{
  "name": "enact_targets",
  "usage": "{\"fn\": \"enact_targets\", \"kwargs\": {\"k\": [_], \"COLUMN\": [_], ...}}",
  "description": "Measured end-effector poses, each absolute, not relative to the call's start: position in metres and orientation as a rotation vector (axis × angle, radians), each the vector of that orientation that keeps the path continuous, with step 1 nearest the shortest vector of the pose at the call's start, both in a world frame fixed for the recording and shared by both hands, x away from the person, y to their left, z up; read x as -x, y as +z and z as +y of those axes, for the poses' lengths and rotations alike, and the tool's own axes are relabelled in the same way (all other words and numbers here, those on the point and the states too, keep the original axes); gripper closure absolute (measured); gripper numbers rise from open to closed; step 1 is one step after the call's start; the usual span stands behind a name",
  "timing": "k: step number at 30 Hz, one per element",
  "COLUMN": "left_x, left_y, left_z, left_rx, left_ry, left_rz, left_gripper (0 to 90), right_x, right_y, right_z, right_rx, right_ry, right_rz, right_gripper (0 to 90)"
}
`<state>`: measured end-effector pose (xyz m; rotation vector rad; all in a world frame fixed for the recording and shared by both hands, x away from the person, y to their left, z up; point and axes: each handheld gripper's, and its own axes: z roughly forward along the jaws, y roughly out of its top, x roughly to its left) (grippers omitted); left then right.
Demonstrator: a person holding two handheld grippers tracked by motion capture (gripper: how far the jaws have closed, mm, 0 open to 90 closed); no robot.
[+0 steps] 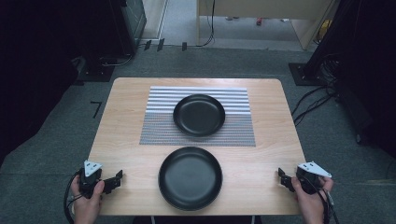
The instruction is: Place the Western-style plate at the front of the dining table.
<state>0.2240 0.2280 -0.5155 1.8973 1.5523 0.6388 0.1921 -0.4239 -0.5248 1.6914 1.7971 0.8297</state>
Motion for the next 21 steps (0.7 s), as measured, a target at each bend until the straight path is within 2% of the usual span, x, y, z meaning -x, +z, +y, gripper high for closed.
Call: {"fn": "enact_targets", "kwargs": {"k": [10,14,21], "left_x": [-0.2202,-0.2198,-0.2196], "left_y": [-0.5177,-0.5180,-0.5181], "left_z": [0.2279,0.2284,0.2287], "left_rx": [-1.893,-1.894,-1.895], "left_ry": [0.656,0.657,0.656], "left_rz": [1.530,1.524,1.520], "left_gripper": [10.5,10.4,10.4], "right_x": [-0.1920,-0.1931,-0.1933], "right_y": [-0.5249,-0.5252,-0.5253], "right_z": [-0.4238,-0.4237,-0.4240], "right_rx": [-1.692,-1.704,-1.706], "right_ry": [0.828,0.815,0.812], "right_rz": [1.796,1.801,1.796], "right_gripper": [21.0,13.6,13.4]}}
